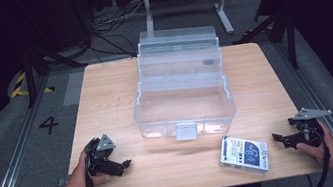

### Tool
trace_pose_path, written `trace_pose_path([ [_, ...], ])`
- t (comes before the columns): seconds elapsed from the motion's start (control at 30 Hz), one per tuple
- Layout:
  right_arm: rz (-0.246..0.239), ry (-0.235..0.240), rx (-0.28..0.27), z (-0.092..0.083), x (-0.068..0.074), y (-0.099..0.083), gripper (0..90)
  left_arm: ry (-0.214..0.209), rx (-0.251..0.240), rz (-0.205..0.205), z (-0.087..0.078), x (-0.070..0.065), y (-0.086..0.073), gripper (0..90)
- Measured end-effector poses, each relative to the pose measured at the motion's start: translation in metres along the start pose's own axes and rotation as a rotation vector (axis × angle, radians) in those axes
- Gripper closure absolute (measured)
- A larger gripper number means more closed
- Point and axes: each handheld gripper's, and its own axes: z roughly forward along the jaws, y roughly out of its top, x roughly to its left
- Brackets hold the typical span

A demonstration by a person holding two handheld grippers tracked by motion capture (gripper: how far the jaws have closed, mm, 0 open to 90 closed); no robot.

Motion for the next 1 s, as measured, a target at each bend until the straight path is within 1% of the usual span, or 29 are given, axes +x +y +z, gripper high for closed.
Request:
trace_pose_path([
  [0.07,-0.014,0.015,0.015,-0.001,0.0,0.002,13.3,-0.002,0.011,0.004,0.0,-0.001,0.002,1.1],
  [0.1,-0.022,0.044,0.019,-0.003,0.002,0.004,18.8,0.001,0.006,0.009,0.0,-0.002,0.003,7.8],
  [0.13,-0.023,0.06,0.018,-0.004,0.003,0.006,17.6,-0.006,-0.01,0.026,-0.003,-0.004,0.006,17.2],
  [0.17,-0.027,0.07,0.013,-0.005,0.005,0.007,16.6,-0.014,-0.021,0.028,-0.005,-0.006,0.008,24.4],
  [0.2,-0.035,0.084,0.001,-0.007,0.007,0.008,16.7,-0.022,-0.034,0.04,-0.006,-0.008,0.011,22.9],
  [0.23,-0.035,0.084,0.001,-0.007,0.007,0.008,16.7,-0.022,-0.034,0.04,-0.006,-0.008,0.011,15.6],
  [0.27,-0.058,0.1,-0.021,-0.014,0.013,0.013,16.9,-0.006,-0.059,0.059,-0.01,-0.014,0.018,17.2],
  [0.3,-0.066,0.108,-0.027,-0.016,0.015,0.015,17.0,-0.006,-0.059,0.059,-0.01,-0.014,0.018,21.3],
  [0.33,-0.086,0.112,-0.034,-0.019,0.019,0.018,17.0,-0.029,-0.087,0.075,-0.015,-0.021,0.029,21.0],
  [0.37,-0.1,0.116,-0.038,-0.021,0.022,0.021,17.0,-0.013,-0.096,0.101,-0.017,-0.026,0.036,18.4],
  [0.4,-0.114,0.129,-0.044,-0.024,0.027,0.025,16.9,-0.011,-0.105,0.111,-0.019,-0.029,0.041,17.3],
  [0.43,-0.126,0.139,-0.047,-0.025,0.031,0.027,16.9,-0.027,-0.122,0.12,-0.021,-0.032,0.048,17.6],
  [0.47,-0.152,0.151,-0.049,-0.027,0.036,0.031,16.7,-0.029,-0.133,0.128,-0.022,-0.035,0.053,18.0],
  [0.5,-0.168,0.158,-0.046,-0.028,0.04,0.034,16.7,-0.022,-0.151,0.149,-0.024,-0.038,0.058,18.2],
  [0.53,-0.168,0.158,-0.046,-0.028,0.04,0.034,16.7,-0.022,-0.151,0.149,-0.024,-0.038,0.058,18.2],
  [0.57,-0.188,0.17,-0.042,-0.029,0.044,0.037,16.7,-0.027,-0.168,0.158,-0.027,-0.041,0.065,18.2],
  [0.6,-0.209,0.187,-0.031,-0.029,0.049,0.041,16.7,-0.039,-0.177,0.167,-0.027,-0.044,0.071,18.0],
  [0.63,-0.231,0.198,-0.018,-0.029,0.054,0.044,16.7,-0.038,-0.18,0.179,-0.028,-0.046,0.076,18.0],
  [0.67,-0.253,0.218,0.003,-0.028,0.06,0.047,16.7,-0.046,-0.189,0.184,-0.029,-0.048,0.082,17.9],
  [0.7,-0.253,0.218,0.003,-0.028,0.06,0.047,16.7,-0.046,-0.189,0.184,-0.029,-0.048,0.082,17.6],
  [0.73,-0.261,0.228,0.015,-0.028,0.062,0.049,16.6,-0.056,-0.188,0.19,-0.028,-0.049,0.086,17.6],
  [0.77,-0.285,0.257,0.043,-0.028,0.069,0.054,16.6,-0.046,-0.188,0.207,-0.027,-0.051,0.092,17.3],
  [0.8,-0.303,0.27,0.057,-0.028,0.073,0.057,16.6,-0.046,-0.188,0.207,-0.027,-0.051,0.092,17.2],
  [0.83,-0.303,0.27,0.057,-0.028,0.073,0.057,16.6,-0.057,-0.188,0.206,-0.027,-0.052,0.095,17.2],
  [0.9,-0.328,0.305,0.098,-0.028,0.081,0.061,16.6,-0.063,-0.193,0.203,-0.026,-0.053,0.099,17.2],
  [0.93,-0.342,0.313,0.112,-0.027,0.084,0.062,16.5,-0.065,-0.195,0.203,-0.025,-0.054,0.102,16.7],
  [0.97,-0.358,0.326,0.141,-0.027,0.089,0.063,16.4,-0.074,-0.199,0.201,-0.025,-0.055,0.104,16.5],
  [1.0,-0.383,0.329,0.178,-0.025,0.096,0.066,16.7,-0.079,-0.198,0.196,-0.025,-0.056,0.105,16.4],
])
